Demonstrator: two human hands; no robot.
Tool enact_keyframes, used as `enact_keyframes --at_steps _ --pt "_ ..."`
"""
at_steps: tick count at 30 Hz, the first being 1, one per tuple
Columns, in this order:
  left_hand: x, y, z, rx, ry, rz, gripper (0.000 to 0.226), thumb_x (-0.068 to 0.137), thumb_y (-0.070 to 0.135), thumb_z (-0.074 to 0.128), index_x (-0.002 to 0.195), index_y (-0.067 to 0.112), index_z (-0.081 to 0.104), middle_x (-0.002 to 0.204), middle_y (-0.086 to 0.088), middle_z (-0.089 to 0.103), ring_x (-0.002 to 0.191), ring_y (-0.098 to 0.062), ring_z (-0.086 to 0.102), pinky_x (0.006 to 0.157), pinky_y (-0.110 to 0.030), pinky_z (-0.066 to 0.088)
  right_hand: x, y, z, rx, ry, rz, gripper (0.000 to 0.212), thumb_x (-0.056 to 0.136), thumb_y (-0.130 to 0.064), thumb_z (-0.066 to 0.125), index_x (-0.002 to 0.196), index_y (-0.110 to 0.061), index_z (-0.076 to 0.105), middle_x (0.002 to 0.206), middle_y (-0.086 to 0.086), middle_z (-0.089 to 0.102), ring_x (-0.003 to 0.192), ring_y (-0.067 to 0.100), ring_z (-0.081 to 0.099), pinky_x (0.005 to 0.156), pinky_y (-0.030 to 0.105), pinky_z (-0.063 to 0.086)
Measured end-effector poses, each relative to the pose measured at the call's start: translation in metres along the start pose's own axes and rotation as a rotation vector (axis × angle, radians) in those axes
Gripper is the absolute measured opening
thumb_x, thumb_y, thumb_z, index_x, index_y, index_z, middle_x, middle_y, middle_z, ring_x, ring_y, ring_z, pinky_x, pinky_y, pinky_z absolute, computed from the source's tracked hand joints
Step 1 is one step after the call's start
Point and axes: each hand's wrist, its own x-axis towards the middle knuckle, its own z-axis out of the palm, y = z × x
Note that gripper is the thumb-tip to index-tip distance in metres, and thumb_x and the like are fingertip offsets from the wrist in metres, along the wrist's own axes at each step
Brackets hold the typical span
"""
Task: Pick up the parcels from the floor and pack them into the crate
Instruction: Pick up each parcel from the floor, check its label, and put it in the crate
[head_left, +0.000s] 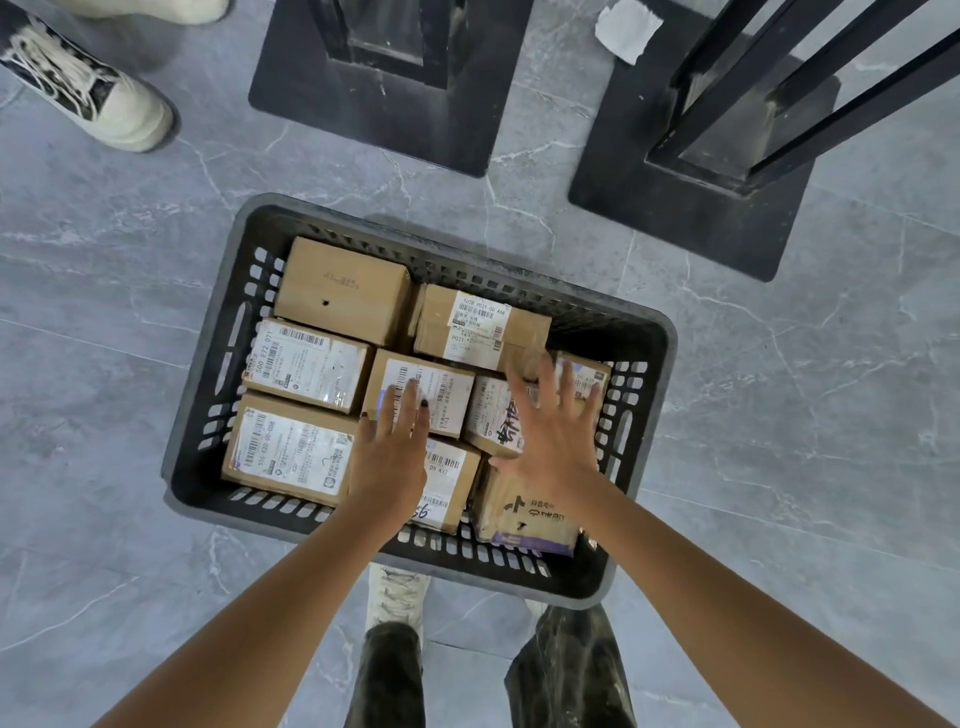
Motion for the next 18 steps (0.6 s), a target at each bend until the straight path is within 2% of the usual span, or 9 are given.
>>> enact_keyframes --at_steps 1,3,4,5,8,9,13,15,18 --pt "-0.001 0.001 0.000 -0.034 0.000 -0.010 0.076 0.096 0.026 0.046 0.150 0.014 -0.005 0.153 -0.011 -0.028 0.144 -0.033 -0.017 0.119 -0.047 0.011 -0.004 0.004 0.000 0.135 0.028 0.040 0.116 0.070 -0.064 0.068 0.149 -0.030 -0.010 0.157 0.012 -0.012 0.145 0.039 -0.004 0.114 0.063 0.009" --pt "-0.004 0.002 -0.001 -0.074 -0.003 -0.018 0.073 0.096 0.027 0.045 0.151 0.015 -0.002 0.155 -0.011 -0.025 0.144 -0.032 -0.016 0.119 -0.047 0.012 -0.011 0.013 0.002 0.406 0.062 0.075 0.109 0.071 -0.055 0.073 0.149 -0.028 0.001 0.155 0.011 0.005 0.144 0.033 0.012 0.114 0.054 0.026" --pt "-0.006 0.003 -0.001 -0.081 -0.011 -0.013 0.072 0.096 0.027 0.045 0.151 0.015 -0.001 0.155 -0.011 -0.024 0.144 -0.032 -0.016 0.119 -0.048 0.012 -0.015 0.017 0.003 0.452 0.063 0.047 0.106 0.073 -0.051 0.074 0.149 -0.025 0.005 0.153 0.011 0.013 0.143 0.030 0.016 0.114 0.051 0.030" --pt "-0.008 0.003 -0.001 -0.084 -0.021 -0.005 0.071 0.096 0.027 0.044 0.151 0.015 0.000 0.155 -0.011 -0.024 0.144 -0.031 -0.017 0.119 -0.048 0.012 -0.018 0.021 0.004 0.428 0.049 -0.003 0.106 0.074 -0.046 0.074 0.150 -0.023 0.004 0.152 0.010 0.015 0.143 0.029 0.015 0.114 0.051 0.028" --pt "-0.014 0.006 -0.001 -0.106 -0.043 0.029 0.070 0.097 0.025 0.044 0.151 0.017 0.001 0.155 -0.010 -0.024 0.145 -0.029 -0.017 0.118 -0.047 0.006 -0.017 0.021 0.008 0.142 -0.030 -0.130 0.120 0.078 -0.037 0.074 0.147 -0.027 -0.024 0.158 0.012 -0.001 0.146 0.036 -0.002 0.117 0.060 0.006" --pt "-0.015 0.009 -0.002 -0.126 -0.046 0.047 0.070 0.097 0.025 0.044 0.151 0.018 0.000 0.156 -0.009 -0.024 0.145 -0.028 -0.016 0.118 -0.046 0.005 -0.013 0.016 0.007 0.064 -0.028 -0.141 0.122 0.078 -0.037 0.074 0.145 -0.029 -0.028 0.157 0.014 -0.001 0.146 0.038 -0.001 0.116 0.060 0.004" --pt "-0.010 0.028 -0.012 -0.355 -0.086 0.071 0.069 0.098 0.024 0.042 0.151 0.010 0.000 0.159 -0.005 -0.013 0.147 -0.020 -0.005 0.120 -0.038 0.014 -0.001 -0.008 0.003 -0.002 0.028 -0.100 0.115 0.078 -0.029 0.075 0.149 -0.027 -0.016 0.150 0.021 0.014 0.140 0.038 0.020 0.116 0.056 0.019" --pt "-0.007 0.034 -0.013 -0.384 -0.099 0.034 0.067 0.098 0.023 0.041 0.151 0.008 0.003 0.160 -0.006 -0.007 0.147 -0.020 -0.001 0.119 -0.038 0.017 -0.002 -0.011 0.006 -0.025 0.045 -0.065 0.114 0.080 -0.022 0.074 0.149 -0.026 -0.016 0.151 0.022 0.014 0.140 0.039 0.019 0.115 0.056 0.019" --pt "-0.008 0.039 -0.019 -0.322 -0.100 -0.013 0.065 0.098 0.023 0.040 0.150 0.007 0.005 0.159 -0.009 -0.004 0.147 -0.024 0.000 0.119 -0.040 0.016 -0.007 -0.005 0.002 -0.025 0.026 -0.054 0.110 0.085 -0.026 0.068 0.147 -0.028 -0.022 0.156 0.021 0.003 0.145 0.041 0.004 0.117 0.057 0.008"
